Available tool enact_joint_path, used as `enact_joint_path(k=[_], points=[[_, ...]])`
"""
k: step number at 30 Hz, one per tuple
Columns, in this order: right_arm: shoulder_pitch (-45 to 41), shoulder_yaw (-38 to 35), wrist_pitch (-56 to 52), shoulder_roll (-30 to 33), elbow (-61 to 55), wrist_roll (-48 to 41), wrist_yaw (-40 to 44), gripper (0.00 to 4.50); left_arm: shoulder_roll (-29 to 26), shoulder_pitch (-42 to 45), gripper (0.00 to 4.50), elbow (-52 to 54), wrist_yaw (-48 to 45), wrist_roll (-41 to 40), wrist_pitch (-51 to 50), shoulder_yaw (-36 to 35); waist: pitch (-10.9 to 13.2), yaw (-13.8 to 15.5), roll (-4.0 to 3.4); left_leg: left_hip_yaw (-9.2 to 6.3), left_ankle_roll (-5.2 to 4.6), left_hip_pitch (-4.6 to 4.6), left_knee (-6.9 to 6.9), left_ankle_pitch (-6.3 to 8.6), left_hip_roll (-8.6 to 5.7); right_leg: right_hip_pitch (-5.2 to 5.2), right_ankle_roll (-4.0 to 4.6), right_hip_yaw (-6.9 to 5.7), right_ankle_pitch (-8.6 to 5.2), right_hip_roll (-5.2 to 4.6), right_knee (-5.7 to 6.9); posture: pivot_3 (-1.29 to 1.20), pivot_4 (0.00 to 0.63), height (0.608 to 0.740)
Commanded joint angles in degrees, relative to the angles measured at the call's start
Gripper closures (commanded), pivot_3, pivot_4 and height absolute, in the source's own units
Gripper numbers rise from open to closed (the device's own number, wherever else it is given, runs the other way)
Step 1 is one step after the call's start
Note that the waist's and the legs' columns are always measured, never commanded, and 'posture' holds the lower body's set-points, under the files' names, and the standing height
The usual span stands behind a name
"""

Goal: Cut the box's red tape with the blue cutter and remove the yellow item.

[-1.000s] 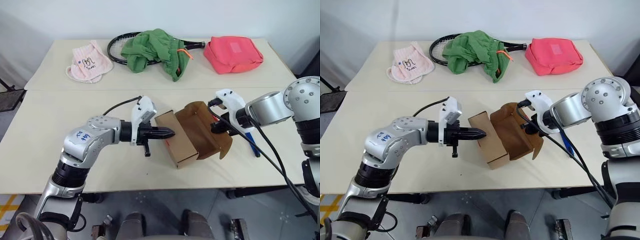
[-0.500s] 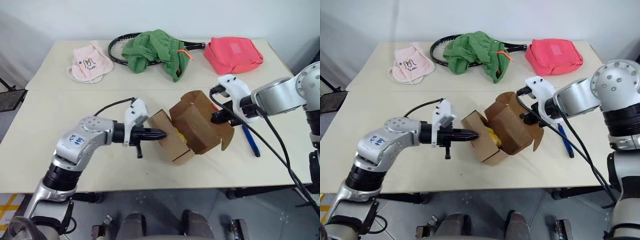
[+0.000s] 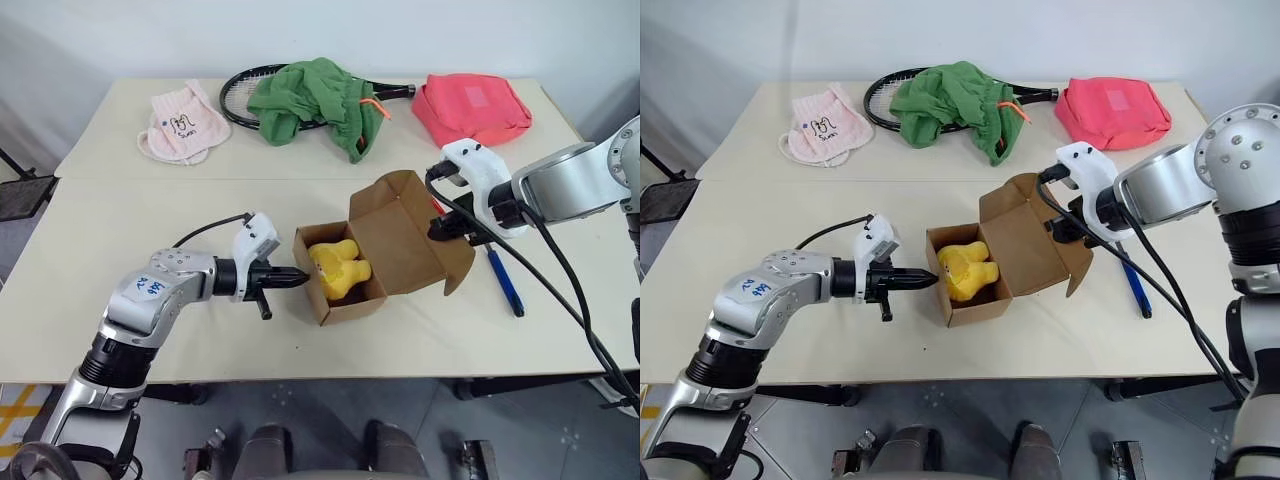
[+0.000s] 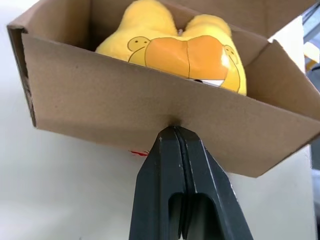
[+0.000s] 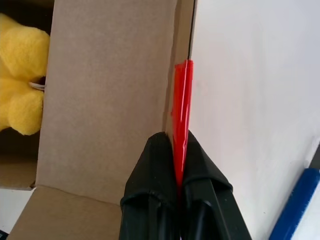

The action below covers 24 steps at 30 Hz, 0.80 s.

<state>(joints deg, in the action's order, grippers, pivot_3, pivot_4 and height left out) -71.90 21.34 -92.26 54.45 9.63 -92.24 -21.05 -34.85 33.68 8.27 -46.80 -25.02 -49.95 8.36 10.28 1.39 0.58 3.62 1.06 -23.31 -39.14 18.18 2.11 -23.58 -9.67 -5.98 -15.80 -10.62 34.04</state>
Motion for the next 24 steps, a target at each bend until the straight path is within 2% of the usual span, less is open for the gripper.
enact_joint_path(k=[1, 5, 12, 13, 15, 20, 23, 24], points=[[2.7, -2.98, 0.0, -1.52, -2.75, -3.46, -2.37, 4.49, 0.37, 1.18, 4.5, 0.06, 0.14, 0.97, 1.36, 0.21, 0.0, -0.03, 0.0, 0.0, 0.0, 0.0, -0.01, 0.0, 0.0, 0.0, 0.0, 0.0, 0.0, 0.0, 0.01, 0.0, 0.15, 0.74], [7.14, -3.61, 2.86, -1.85, -5.64, -7.73, -7.14, 4.49, 0.9, 0.53, 4.5, -0.62, 0.83, 1.62, 1.57, -0.13, 0.0, 0.01, 0.0, 0.02, 0.0, 0.0, 0.0, 0.0, 0.0, -0.01, 0.0, 0.0, 0.0, 0.0, 0.01, 0.0, 0.15, 0.74], [8.41, -3.14, 5.85, -1.48, -7.41, -10.99, -11.2, 4.49, 1.76, 0.35, 4.5, -1.3, 1.88, 2.25, 2.23, -0.38, 0.0, -0.07, 0.0, 0.03, 0.0, 0.0, 0.0, 0.0, 0.01, -0.01, 0.0, 0.0, 0.0, 0.0, 0.0, 0.0, 0.15, 0.74], [8.54, -3.29, 6.29, -1.35, -7.31, -11.33, -11.62, 3.98, 2.31, 0.43, 4.5, -1.57, 2.25, 2.26, 2.36, -0.58, 0.0, -0.05, 0.0, 0.03, 0.0, 0.01, -0.01, 0.0, 0.0, 0.0, 0.0, 0.0, 0.0, 0.0, 0.0, 0.0, 0.15, 0.74], [8.77, -3.44, 6.85, -1.01, -7.18, -12.05, -12.17, 3.42, 3.24, 0.56, 4.5, -1.98, 2.75, 2.05, 2.48, -1.03, 0.0, 0.04, 0.0, 0.03, 0.0, 0.0, -0.01, 0.0, 0.0, 0.0, 0.0, 0.0, 0.0, 0.0, 0.0, 0.0, 0.15, 0.74], [9.25, -5.68, 8.18, 0.24, -6.73, -11.63, -11.55, 1.63, 4.41, 0.45, 4.5, -2.14, 2.64, 1.74, 2.21, -1.29, 0.0, -0.03, 0.0, 0.03, 0.0, 0.0, -0.01, 0.0, 0.01, -0.01, 0.0, 0.0, 0.0, 0.0, 0.0, 0.0, 0.15, 0.74], [9.42, -9.26, 8.45, 2.02, -7.03, -9.64, -7.41, 0.62, 5.0, 0.11, 4.5, -2.48, 2.27, 1.14, 2.43, -2.28, 0.0, 0.04, 0.0, 0.03, 0.0, -0.01, -0.02, 0.0, 0.0, -0.01, 0.0, 0.0, 0.0, 0.0, -0.01, 0.0, 0.15, 0.74], [9.87, -11.35, 8.12, 3.41, -8.09, -8.48, -3.71, 0.24, 5.31, -0.08, 4.32, -2.85, 2.19, 0.58, 2.8, -3.32, 0.0, 0.13, 0.0, 0.03, 0.0, -0.01, -0.02, 0.0, 0.01, -0.01, 0.0, 0.0, 0.0, 0.0, -0.01, 0.0, 0.15, 0.74]])
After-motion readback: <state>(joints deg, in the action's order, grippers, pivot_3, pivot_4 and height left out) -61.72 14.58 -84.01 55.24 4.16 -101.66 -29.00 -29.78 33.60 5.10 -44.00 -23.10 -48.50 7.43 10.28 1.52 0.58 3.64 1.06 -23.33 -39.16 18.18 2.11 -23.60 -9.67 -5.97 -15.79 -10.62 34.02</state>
